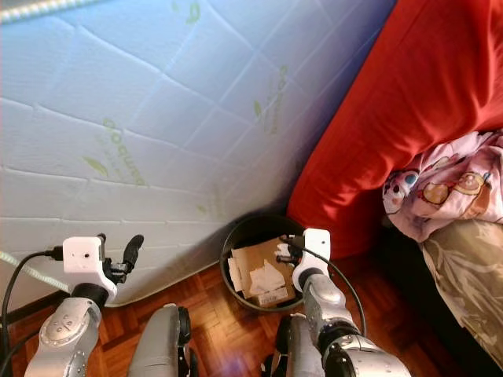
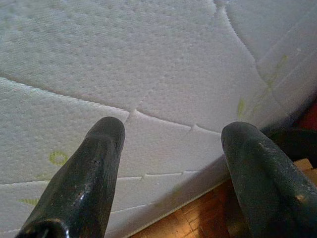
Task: Clean up the room
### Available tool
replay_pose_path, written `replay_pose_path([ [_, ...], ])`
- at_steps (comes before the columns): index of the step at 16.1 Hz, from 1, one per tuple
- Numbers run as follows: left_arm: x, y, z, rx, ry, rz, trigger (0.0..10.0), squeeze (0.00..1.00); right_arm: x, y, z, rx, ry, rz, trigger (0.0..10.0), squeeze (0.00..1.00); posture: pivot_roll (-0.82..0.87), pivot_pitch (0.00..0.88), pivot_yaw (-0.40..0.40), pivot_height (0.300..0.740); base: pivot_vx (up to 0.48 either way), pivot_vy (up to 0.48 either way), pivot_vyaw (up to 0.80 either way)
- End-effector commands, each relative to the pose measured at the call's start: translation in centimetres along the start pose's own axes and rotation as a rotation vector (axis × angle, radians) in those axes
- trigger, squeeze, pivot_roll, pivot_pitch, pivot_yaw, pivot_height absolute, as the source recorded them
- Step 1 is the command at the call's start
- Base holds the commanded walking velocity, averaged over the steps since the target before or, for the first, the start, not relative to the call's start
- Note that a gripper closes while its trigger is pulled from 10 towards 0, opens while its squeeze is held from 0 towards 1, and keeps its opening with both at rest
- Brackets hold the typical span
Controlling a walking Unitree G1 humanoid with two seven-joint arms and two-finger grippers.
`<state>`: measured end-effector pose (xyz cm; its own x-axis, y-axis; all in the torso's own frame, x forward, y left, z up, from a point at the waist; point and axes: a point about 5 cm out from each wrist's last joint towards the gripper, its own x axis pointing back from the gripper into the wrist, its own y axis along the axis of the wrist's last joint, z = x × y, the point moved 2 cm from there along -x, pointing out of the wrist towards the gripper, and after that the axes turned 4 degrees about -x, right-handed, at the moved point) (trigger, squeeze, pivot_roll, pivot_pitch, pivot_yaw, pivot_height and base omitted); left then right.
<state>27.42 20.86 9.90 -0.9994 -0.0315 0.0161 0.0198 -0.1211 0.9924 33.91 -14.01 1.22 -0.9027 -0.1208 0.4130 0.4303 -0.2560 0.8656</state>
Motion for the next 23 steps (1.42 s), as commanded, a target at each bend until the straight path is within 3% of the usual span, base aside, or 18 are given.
replay_pose_path([
  [1, 0.5, -0.3, 0.0, -0.015, -0.010, 0.026, 10.0, 0.00, 0.1, -0.3, -0.2, -0.019, -0.015, 0.001, 10.0, 0.00, 0.29, 0.270, -0.065, 0.617, 0.000, 0.000, 0.00],
  [5, 1.0, -0.1, 0.4, -0.024, -0.006, 0.039, 10.0, 0.00, 0.0, 0.0, 0.0, -0.053, -0.017, -0.004, 10.0, 0.00, 0.30, 0.273, -0.063, 0.617, 0.000, 0.000, 0.00],
  [6, 1.1, -0.1, 0.6, -0.027, -0.003, 0.045, 10.0, 0.00, -0.1, 0.1, 0.4, -0.060, -0.003, -0.004, 10.0, 0.72, 0.30, 0.272, -0.060, 0.617, 0.000, 0.000, 0.00],
  [7, 1.2, -0.1, 0.7, -0.028, -0.002, 0.049, 10.0, 0.00, -0.2, 0.2, 0.6, -0.059, 0.002, -0.001, 10.0, 1.00, 0.31, 0.272, -0.060, 0.617, 0.000, 0.000, 0.00],
  [17, 1.5, -0.2, 0.6, -0.025, 0.002, 0.065, 10.0, 0.00, 0.0, -1.2, 1.2, 0.031, 0.073, 0.066, 10.0, 1.00, 0.31, 0.275, -0.068, 0.617, 0.000, 0.000, 0.00],
  [20, 1.4, -0.2, 0.5, -0.024, 0.001, 0.068, 10.0, 0.00, 0.1, -1.4, 1.5, 0.133, 0.107, 0.081, 10.0, 1.00, 0.30, 0.270, -0.069, 0.617, 0.000, 0.000, 0.00],
  [23, 1.3, -0.2, 0.5, -0.024, 0.003, 0.069, 10.0, 0.00, 0.1, -1.5, 1.5, 0.135, 0.106, 0.087, 10.0, 1.00, 0.31, 0.268, -0.069, 0.617, 0.000, 0.000, 0.00],
])
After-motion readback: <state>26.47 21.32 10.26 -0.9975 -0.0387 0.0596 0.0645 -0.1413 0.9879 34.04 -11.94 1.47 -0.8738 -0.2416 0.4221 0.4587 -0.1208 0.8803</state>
